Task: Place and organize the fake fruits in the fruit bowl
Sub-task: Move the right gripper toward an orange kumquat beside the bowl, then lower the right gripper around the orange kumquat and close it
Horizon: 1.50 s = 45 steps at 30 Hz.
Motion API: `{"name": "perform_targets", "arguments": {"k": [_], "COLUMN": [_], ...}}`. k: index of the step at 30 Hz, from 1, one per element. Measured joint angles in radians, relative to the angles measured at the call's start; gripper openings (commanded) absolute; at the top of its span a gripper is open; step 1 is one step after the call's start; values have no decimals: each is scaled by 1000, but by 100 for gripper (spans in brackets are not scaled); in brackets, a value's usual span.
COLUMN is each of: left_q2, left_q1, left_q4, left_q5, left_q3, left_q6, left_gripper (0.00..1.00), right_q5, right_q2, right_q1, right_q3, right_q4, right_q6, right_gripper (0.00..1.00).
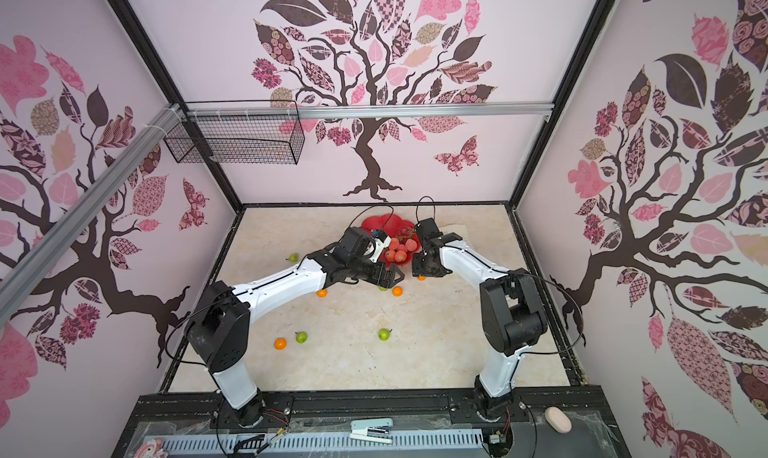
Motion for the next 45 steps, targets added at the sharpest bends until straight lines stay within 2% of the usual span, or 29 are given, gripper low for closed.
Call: {"name": "perform_targets", "arguments": {"k": [15, 26, 45], "left_q2": [20, 20, 20], "left_q1": [-2, -2, -2], "left_q4": [5, 4, 4], "left_q5": [4, 3, 3], "left_q3": [0, 0, 0], "left_q6": [-16, -18, -18], "left_gripper": [99, 99, 98], "right_q5": [-22, 6, 21], "right_q2": [133, 189, 238], "right_q1": [-8, -14, -14], "right_q3": [58, 116, 126], "right_q4": [26, 5, -32], "right_q6": [0, -4, -12], "right_gripper": [50, 49, 45]}}
